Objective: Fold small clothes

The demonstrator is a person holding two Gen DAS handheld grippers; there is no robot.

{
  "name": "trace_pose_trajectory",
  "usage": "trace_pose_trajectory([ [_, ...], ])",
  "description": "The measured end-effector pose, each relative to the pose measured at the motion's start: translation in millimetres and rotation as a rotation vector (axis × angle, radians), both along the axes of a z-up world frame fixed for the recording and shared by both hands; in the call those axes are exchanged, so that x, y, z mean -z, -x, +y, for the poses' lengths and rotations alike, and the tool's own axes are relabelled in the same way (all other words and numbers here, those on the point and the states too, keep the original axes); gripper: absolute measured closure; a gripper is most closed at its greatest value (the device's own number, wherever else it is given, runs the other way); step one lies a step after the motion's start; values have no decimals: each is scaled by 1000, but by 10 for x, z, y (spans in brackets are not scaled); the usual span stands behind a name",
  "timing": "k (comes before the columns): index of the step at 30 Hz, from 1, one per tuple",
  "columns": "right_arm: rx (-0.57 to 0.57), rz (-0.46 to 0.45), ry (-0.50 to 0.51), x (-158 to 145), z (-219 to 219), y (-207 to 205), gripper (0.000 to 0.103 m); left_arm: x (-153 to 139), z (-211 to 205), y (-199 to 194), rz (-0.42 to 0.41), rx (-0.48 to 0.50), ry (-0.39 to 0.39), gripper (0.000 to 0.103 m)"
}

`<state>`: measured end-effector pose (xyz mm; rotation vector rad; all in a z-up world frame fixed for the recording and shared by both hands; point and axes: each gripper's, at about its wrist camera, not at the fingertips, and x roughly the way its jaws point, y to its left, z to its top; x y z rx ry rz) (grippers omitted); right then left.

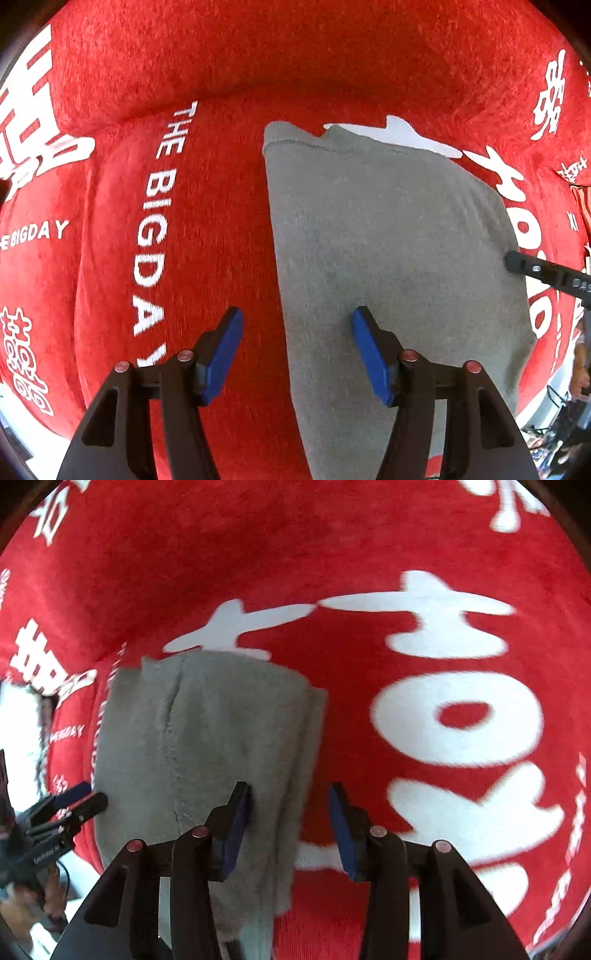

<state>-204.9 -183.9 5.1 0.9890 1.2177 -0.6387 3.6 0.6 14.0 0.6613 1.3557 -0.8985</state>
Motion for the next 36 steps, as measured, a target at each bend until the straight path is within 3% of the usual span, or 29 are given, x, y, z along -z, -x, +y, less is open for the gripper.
trace_pose_trajectory([
  [3, 36, -23, -3, -296, 115, -9, 73, -8, 12, -21, 10, -16, -11, 40],
  [5, -8, -84, -15, -482, 278, -77, 84, -23, 21, -12, 9, -13, -17, 40],
  [7, -65, -116, -44, -550, 470, -193, 87, -30, 7, -3, 1, -3, -23, 40],
  [10, -133, -74, -73, -444, 688, -283, 88, -32, -13, 6, -2, 6, -29, 40],
  [13, -99, 10, -113, -161, 743, -176, 103, -47, -18, -8, 9, 10, -34, 40],
  [17, 24, -8, -155, -181, 672, 61, 103, -100, -6, -21, 9, 12, -42, 40],
  [23, 54, 17, -173, -367, 714, 162, 100, -225, 27, -21, 17, 4, -59, 40],
  [28, 76, 41, -161, -489, 759, 54, 100, -435, 90, -5, -32, -7, -65, 39],
  [29, 75, 52, -155, -526, 764, 40, 99, -464, 102, -10, -29, -14, -68, 35],
  [30, 74, 63, -150, -563, 770, 21, 99, -513, 127, -15, -27, -27, -66, 20],
  [31, 73, 71, -142, -601, 777, -9, 96, -554, 148, -23, -30, -35, -57, 10],
  [33, 64, 84, -109, -700, 792, -82, 65, -675, 193, -12, -53, -42, -43, 3],
  [34, 61, 91, -91, -742, 798, -114, 30, -718, 210, -1, -60, -40, -47, 1],
  [35, 60, 99, -62, -812, 806, -133, 15, -754, 224, -2, -64, -39, -50, 1],
  [36, 61, 98, -42, -864, 806, -134, 15, -793, 242, 1, -65, -41, -55, 1],
])
